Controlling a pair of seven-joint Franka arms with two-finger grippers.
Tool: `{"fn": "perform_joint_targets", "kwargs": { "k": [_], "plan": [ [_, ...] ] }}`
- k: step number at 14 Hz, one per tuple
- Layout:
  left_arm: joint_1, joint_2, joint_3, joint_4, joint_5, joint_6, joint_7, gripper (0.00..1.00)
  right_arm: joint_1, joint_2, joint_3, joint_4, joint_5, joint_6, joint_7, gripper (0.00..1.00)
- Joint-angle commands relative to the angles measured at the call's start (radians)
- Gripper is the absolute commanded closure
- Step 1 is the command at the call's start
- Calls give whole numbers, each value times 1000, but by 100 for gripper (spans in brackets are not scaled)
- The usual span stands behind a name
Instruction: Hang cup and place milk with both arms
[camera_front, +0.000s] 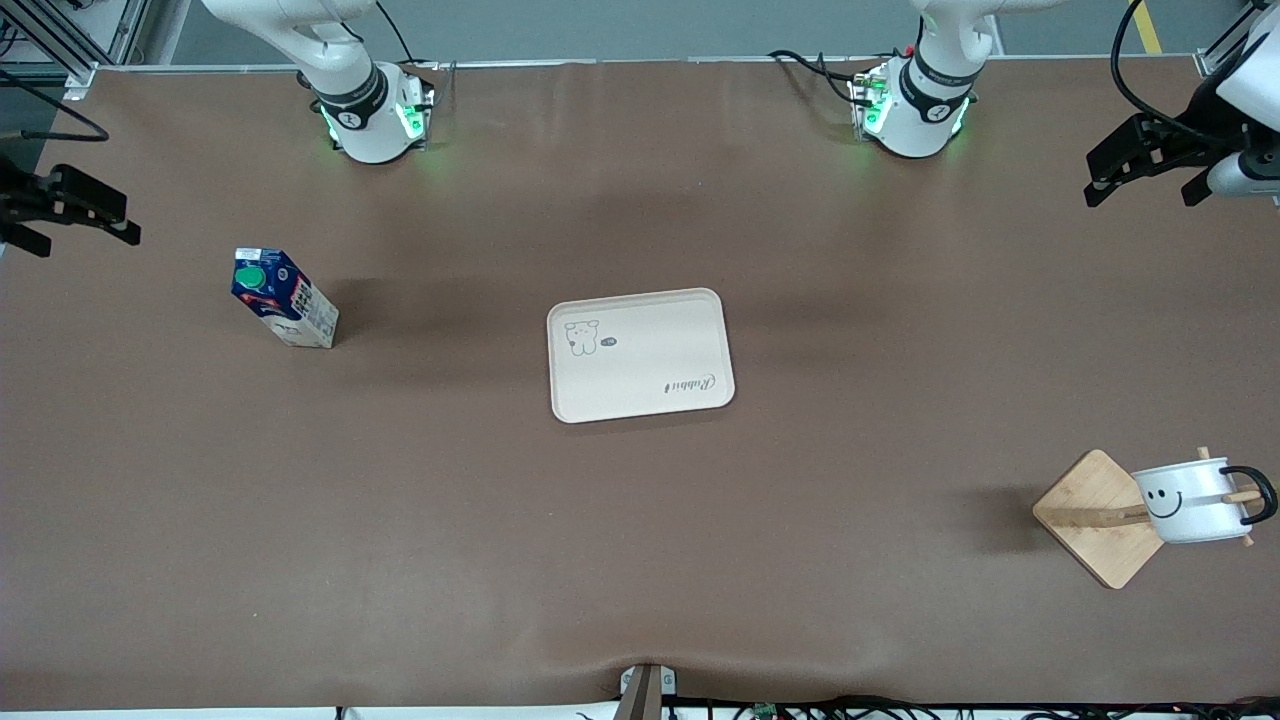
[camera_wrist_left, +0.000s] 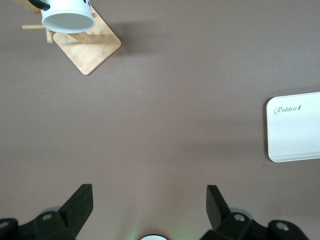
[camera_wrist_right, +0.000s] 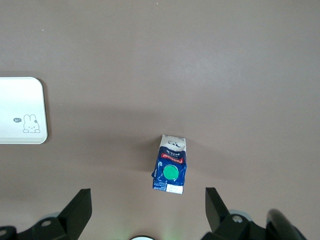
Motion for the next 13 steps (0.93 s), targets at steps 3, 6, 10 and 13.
{"fn": "perform_joint_targets", "kwargs": {
  "k": [3,6,10,13],
  "plan": [
    [5,-7,0,-7,-12,10,22,0,4,-5,-1,34,-51,-31,39,0],
    [2,-7,-2,-7,-12,10,22,0,7,-5,-1,37,-52,-30,69,0],
    [2,-3,-5,13,-13,10,22,0,11,-5,0,51,-42,-30,68,0],
    [3,-3,-3,13,-10,7,20,0,7,-5,0,54,-41,-30,69,0]
  ]
}}
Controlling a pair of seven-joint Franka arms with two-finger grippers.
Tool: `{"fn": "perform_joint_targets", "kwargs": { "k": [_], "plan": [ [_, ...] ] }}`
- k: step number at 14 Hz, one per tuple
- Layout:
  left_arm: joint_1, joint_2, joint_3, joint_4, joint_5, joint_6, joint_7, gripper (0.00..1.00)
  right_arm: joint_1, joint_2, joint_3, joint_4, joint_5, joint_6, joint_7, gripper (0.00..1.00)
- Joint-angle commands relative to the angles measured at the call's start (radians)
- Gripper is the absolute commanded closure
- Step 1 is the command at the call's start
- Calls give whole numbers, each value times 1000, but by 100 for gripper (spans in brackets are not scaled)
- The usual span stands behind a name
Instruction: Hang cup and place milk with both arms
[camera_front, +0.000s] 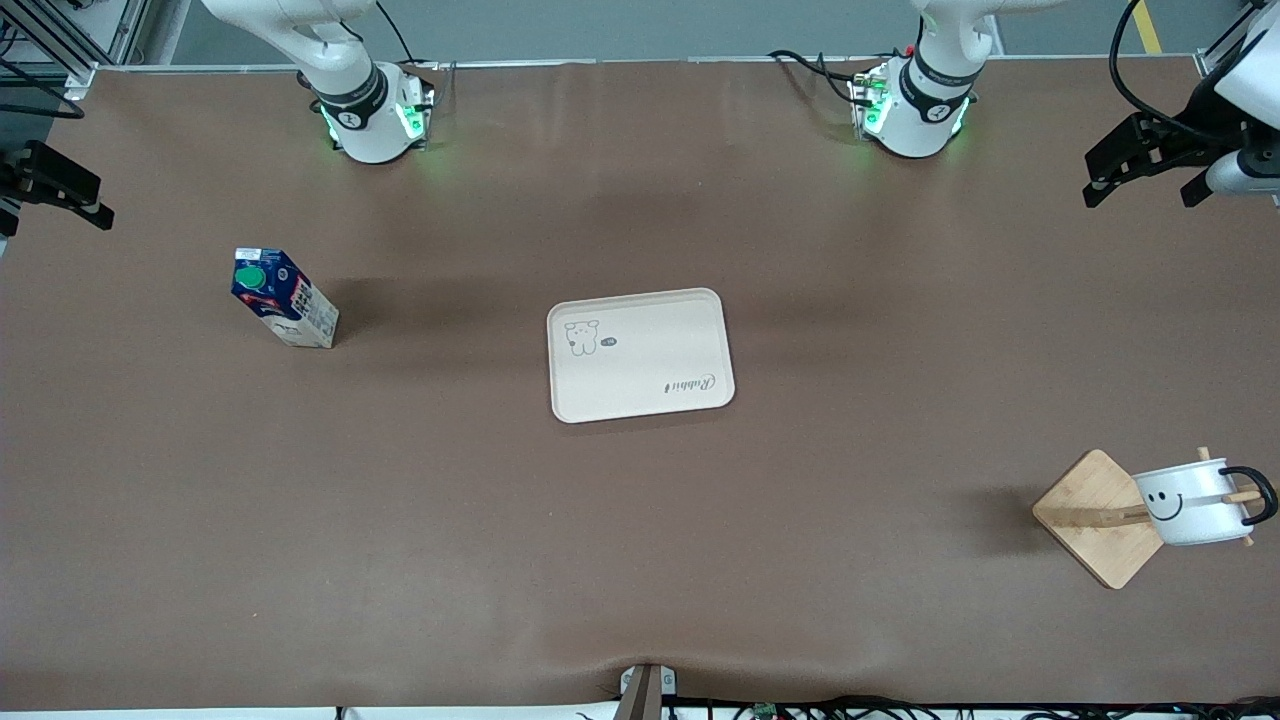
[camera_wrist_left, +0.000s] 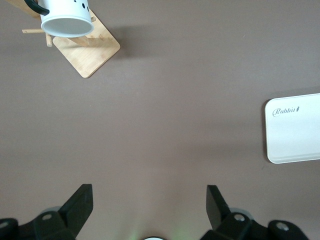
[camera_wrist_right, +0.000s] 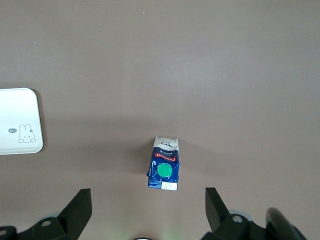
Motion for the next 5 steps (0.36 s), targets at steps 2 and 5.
{"fn": "perform_joint_targets", "kwargs": {
  "k": [2,5],
  "plan": [
    [4,-4,1,7,-9,-3,18,0,1,5,-2,22,-8,-9,14,0],
    [4,-7,-1,7,-7,-6,19,0,12,12,-2,41,-19,-4,19,0]
  ]
}}
